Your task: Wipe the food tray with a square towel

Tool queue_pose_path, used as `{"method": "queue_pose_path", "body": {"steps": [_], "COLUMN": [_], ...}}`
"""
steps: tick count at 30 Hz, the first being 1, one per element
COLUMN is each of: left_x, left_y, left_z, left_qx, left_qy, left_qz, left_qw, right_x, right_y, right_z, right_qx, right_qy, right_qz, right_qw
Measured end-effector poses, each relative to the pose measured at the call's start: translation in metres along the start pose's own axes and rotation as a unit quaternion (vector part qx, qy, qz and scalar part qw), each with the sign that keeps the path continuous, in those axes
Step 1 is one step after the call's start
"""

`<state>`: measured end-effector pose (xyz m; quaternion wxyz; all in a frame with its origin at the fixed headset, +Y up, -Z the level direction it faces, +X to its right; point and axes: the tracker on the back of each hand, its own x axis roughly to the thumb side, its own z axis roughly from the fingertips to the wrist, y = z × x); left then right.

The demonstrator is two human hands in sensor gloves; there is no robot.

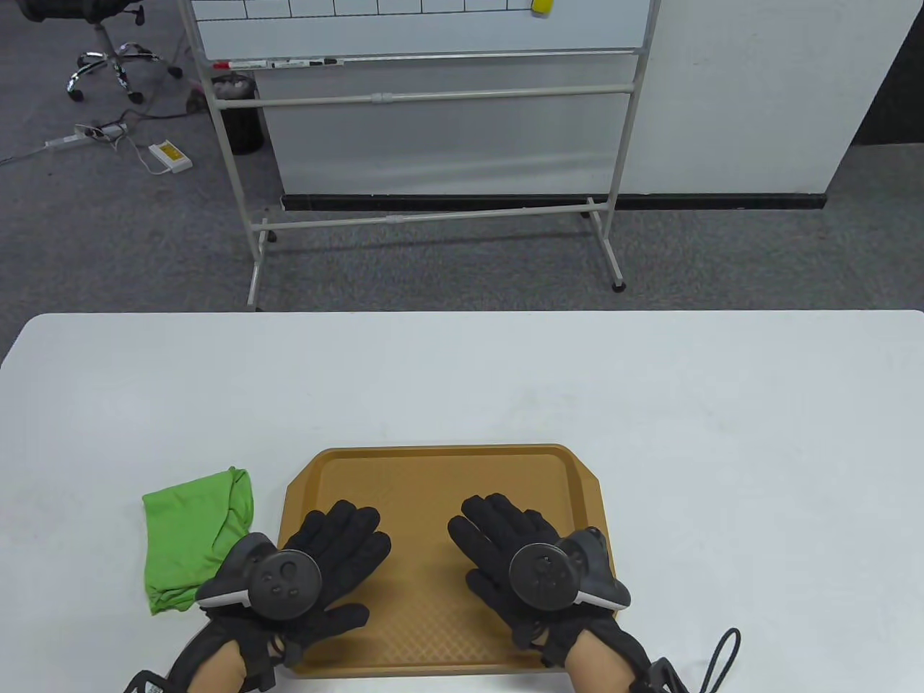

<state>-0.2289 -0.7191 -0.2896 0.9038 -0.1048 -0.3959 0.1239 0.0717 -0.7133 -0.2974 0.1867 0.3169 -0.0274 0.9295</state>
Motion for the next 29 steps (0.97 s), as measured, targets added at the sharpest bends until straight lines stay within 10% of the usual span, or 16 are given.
{"method": "queue_pose_path", "body": {"steps": [29], "left_x": [-0.0046], "left_y": [0.0004], "left_z": [0.0012], "left_qx": [0.001], "left_qy": [0.012], "left_qz": [-0.002], "left_qw": [1.000], "right_x": [-0.0070], "right_y": [-0.0035], "right_z": [0.0020], "right_qx": [0.008], "right_qy": [0.009], "right_qz": [-0.020], "right_qw": [1.000]}}
